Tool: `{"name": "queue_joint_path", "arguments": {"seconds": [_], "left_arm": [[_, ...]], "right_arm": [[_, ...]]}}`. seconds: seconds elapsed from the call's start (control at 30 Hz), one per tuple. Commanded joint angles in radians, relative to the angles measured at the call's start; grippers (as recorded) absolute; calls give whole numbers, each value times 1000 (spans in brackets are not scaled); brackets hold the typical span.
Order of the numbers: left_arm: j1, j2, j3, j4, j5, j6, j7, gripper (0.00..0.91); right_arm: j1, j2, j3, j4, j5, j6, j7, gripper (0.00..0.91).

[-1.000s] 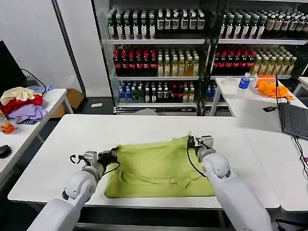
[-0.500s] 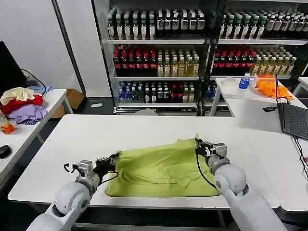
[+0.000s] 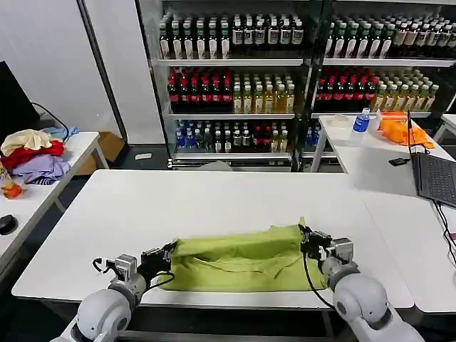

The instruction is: Fold and organize the clothes.

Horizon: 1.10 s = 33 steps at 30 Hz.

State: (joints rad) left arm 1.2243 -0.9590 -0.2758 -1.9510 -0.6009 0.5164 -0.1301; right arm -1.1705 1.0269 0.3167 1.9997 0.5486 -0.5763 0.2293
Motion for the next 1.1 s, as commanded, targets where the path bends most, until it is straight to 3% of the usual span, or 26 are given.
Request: {"name": "queue_joint_path", "arguments": {"seconds": [0.03,0.07,0.1,0.13,0.37,0.67,1.1], "left_arm": [[21,-26,9,40,55,-25,7,574],[16,-33,13,45,61,-33,7,655],[13,-37,14,48,70,-40,7,806],[11,-43,17,51,75,-45,7,907],[37,-60,4,15,86,-88,-18,907],[149,-113,-43,-88,72,-90,-116,907],[113,-243,-26,14,17,-84,-124,907]], "right_arm": [[-62,6,3,2,-58,-2,-8,453],[-60,8,0,0,-62,-3,-8,695],[-59,11,-4,-2,-66,-2,-8,907],[-59,13,-6,-2,-68,-2,-8,907],[-87,16,7,34,-112,1,-5,907],[-226,16,110,144,-177,42,-13,907],[-310,45,137,172,-204,61,-13,907]]}}
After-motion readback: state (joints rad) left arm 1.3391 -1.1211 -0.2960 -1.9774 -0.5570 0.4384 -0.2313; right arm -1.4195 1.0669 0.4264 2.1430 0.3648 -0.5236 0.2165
